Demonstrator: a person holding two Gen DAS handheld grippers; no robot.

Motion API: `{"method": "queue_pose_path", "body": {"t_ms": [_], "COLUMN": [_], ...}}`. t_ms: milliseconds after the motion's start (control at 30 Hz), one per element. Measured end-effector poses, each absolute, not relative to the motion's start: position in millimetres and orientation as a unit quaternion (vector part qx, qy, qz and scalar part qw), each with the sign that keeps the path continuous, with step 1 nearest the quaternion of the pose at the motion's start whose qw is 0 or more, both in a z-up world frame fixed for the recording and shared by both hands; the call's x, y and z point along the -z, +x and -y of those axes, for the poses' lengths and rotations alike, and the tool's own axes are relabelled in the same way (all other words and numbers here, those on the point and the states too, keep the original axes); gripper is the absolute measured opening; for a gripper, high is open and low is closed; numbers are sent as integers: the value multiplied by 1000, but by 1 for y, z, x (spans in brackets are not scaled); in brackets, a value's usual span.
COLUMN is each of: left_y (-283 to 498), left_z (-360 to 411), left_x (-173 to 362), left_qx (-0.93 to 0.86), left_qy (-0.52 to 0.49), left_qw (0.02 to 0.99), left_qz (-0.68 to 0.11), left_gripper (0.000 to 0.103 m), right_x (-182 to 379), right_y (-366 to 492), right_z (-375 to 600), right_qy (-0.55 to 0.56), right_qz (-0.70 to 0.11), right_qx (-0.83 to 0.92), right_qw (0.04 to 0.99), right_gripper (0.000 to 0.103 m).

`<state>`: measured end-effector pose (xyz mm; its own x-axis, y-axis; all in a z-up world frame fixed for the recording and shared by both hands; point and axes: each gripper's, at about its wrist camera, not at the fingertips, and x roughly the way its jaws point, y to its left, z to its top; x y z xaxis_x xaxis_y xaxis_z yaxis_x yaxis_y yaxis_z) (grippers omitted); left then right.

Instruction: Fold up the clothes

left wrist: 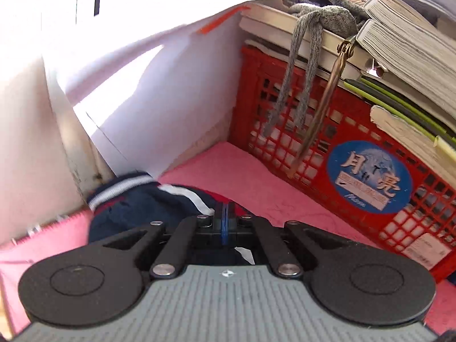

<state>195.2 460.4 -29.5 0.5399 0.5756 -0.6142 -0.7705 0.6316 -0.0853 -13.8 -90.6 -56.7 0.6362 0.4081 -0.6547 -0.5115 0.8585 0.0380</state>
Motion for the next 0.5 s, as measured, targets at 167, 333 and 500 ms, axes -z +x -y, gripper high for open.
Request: {"method": "queue_pose_path", "body": {"t_ms": [167,333,500], "left_y": [182,173,186], "left_z": [-429,-336,-278], "left_x": [23,17,34], "left_qx": [-335,-124,-35], "left_qy": [-85,0,8], "left_qw": [902,954,947], "left_qz": [-260,-274,-318], "left_gripper": [1,11,21], "right_x": [57,57,57], "right_y": [-13,-13,-13], "right_z": [91,90,90], "right_qy": [-75,-75,-75], "right_qz": [-342,-342,-342], "right_qx": [-255,-255,-255], "right_qw": [901,901,901], "right_gripper": [103,103,103]}}
